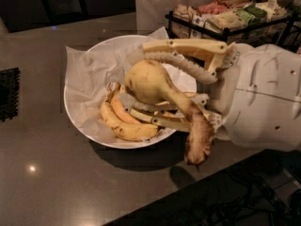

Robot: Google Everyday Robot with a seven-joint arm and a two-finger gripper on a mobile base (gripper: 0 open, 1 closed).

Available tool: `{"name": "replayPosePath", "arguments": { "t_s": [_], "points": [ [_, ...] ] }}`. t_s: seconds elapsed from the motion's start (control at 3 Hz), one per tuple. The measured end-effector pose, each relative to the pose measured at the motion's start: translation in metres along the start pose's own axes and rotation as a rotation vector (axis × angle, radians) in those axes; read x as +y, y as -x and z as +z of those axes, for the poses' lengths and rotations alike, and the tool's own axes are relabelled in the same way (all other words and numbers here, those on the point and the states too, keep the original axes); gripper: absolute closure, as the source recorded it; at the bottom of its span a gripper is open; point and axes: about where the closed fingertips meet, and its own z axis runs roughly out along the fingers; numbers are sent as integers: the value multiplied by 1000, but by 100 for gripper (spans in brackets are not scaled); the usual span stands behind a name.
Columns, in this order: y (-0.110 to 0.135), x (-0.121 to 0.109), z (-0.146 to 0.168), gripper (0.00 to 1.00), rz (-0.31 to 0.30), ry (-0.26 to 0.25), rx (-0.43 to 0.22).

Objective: Pick banana from white bowl

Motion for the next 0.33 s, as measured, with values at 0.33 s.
{"name": "replayPosePath", "arguments": {
  "t_s": [0.33],
  "points": [
    [2,2,6,100,-3,13,-17]
  ]
}}
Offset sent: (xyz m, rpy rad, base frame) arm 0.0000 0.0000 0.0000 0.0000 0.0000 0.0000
